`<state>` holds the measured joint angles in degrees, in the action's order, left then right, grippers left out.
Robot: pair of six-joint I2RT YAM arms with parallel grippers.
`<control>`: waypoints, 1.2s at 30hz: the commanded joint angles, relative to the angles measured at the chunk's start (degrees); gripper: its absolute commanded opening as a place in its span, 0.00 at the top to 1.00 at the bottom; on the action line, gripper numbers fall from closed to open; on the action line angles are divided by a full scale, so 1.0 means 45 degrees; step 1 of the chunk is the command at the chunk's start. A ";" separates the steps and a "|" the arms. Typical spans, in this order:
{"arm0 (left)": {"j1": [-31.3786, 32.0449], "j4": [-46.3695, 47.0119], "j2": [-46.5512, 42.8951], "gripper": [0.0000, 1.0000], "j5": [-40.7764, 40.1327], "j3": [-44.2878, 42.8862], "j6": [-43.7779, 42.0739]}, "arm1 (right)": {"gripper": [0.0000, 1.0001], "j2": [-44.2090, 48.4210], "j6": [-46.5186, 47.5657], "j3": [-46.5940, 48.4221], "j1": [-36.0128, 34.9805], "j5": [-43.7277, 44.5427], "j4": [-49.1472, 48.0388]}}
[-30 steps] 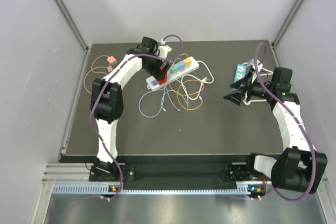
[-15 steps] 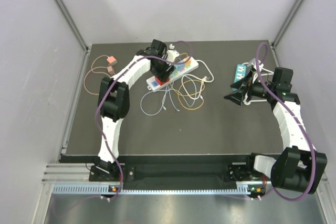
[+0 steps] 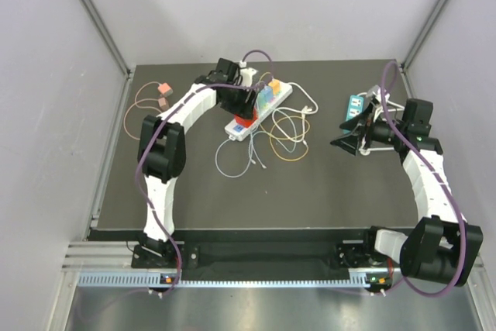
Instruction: Pull the plug off the socket
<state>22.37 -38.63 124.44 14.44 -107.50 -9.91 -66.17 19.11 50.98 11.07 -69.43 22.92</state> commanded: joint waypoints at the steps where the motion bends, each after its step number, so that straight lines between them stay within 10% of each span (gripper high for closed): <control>1: -0.0108 0.2643 -0.1930 1.00 0.2726 0.0801 0.3097 | 0.14 -0.0080 -0.0729 -0.0254 0.0137 -0.0568 -0.1243; 8: -0.0089 0.7135 -0.3199 1.00 0.4974 0.4022 0.7317 | 0.15 -0.0605 -0.6216 -0.1816 -0.0232 0.1480 -0.5794; 22: 0.0517 0.8311 -0.3805 1.00 0.5640 0.6349 0.7613 | 0.14 -0.4649 -0.9481 0.0115 -0.2362 0.6562 -0.4803; 30: 0.0888 0.8351 -0.4411 1.00 0.4782 0.7443 0.6891 | 0.11 -0.5374 -0.3942 0.2478 -0.2013 0.1177 -0.0956; 36: 0.1200 0.7922 -0.4841 1.00 0.3397 0.7991 0.5564 | 0.10 -0.4903 -0.3778 0.2245 -0.1366 0.3295 -0.1011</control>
<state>26.70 -6.44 107.42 31.59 -71.72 18.98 -89.23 -2.35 59.31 3.95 -56.51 15.53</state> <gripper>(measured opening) 0.668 0.900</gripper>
